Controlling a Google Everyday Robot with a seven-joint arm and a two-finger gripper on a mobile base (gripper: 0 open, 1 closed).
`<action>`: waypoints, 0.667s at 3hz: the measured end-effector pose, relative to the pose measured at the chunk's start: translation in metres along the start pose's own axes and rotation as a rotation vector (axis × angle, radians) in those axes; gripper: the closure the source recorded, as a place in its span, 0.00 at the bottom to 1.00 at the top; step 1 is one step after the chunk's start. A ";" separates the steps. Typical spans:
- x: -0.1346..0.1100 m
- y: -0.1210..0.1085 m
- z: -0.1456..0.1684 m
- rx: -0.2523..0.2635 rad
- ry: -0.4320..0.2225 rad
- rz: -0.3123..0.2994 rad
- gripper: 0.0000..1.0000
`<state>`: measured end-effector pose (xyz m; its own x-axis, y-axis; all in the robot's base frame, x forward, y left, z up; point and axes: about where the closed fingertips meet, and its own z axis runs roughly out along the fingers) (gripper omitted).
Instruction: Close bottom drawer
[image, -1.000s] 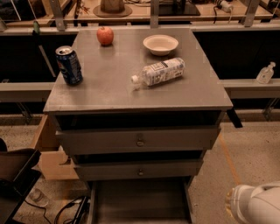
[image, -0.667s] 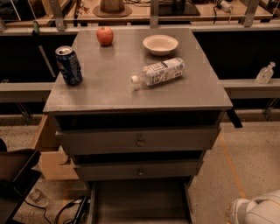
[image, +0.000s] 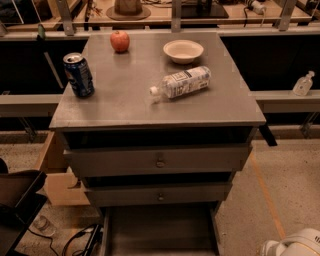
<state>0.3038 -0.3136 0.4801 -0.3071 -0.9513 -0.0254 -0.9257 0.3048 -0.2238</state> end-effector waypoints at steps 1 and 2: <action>0.000 0.000 0.000 -0.001 0.000 -0.001 0.62; -0.020 0.002 -0.025 0.047 -0.011 -0.020 0.38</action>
Offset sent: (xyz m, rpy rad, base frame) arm -0.0100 0.0751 0.0750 -0.0276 -0.1488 0.0611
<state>0.3022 -0.2928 0.5048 -0.2858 -0.9578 -0.0310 -0.9202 0.2833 -0.2700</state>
